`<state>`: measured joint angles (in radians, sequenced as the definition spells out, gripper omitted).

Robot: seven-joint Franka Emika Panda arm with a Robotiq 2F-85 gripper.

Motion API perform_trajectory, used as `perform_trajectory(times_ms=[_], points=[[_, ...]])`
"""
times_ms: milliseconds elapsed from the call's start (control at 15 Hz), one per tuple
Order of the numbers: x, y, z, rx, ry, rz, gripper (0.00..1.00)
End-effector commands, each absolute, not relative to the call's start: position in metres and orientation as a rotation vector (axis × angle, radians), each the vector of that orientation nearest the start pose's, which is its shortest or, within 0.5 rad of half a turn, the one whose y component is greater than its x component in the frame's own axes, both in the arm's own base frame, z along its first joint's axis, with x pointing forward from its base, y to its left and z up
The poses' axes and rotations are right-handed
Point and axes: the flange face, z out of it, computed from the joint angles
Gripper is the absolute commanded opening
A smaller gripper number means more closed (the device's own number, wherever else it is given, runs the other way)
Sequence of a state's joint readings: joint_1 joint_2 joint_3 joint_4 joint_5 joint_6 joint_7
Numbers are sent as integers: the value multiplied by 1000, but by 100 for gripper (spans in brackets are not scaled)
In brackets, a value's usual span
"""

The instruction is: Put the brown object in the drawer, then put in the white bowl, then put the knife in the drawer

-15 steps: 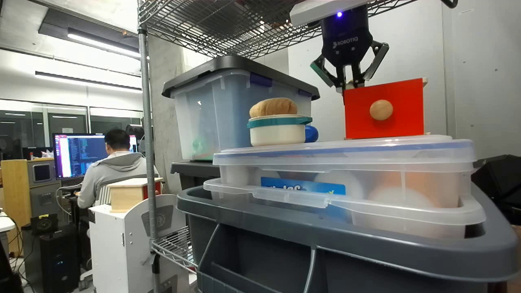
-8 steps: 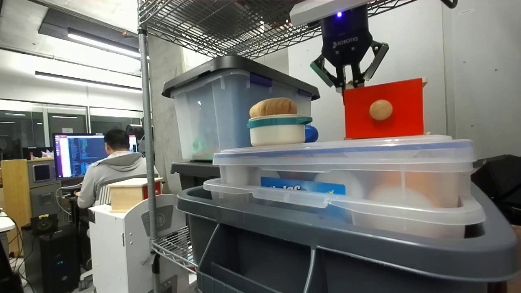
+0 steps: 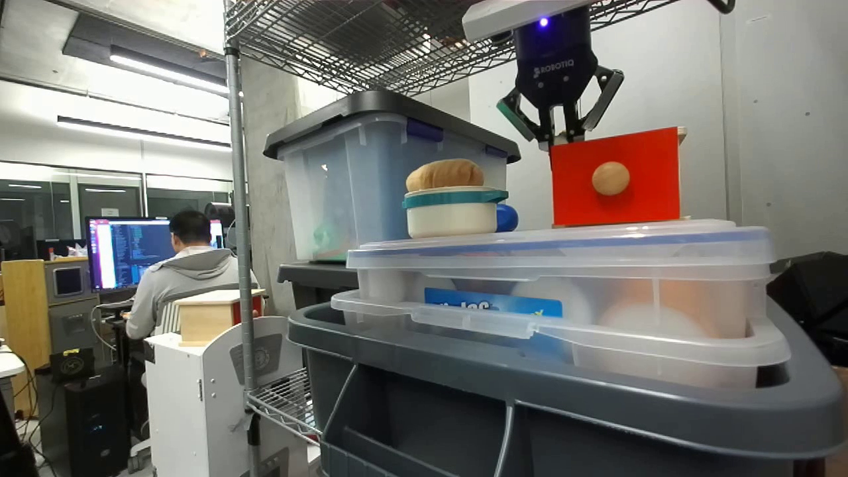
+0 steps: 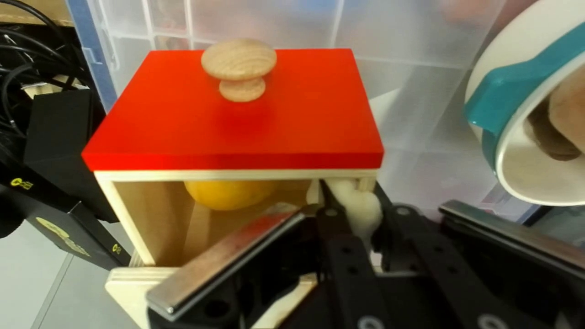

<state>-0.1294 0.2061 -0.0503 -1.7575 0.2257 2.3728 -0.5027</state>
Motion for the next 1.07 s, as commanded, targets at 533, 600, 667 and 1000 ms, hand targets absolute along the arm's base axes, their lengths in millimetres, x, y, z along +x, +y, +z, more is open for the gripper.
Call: perform_trajectory(times_ms=[533,600,667,1000], points=[[627,-109,500,-2985,-328,-673,77],[626,-109,500,-2984,-330,-672,83],[625,-109,501,-2983,-331,-673,92],[620,-109,504,-2977,-325,-676,99]])
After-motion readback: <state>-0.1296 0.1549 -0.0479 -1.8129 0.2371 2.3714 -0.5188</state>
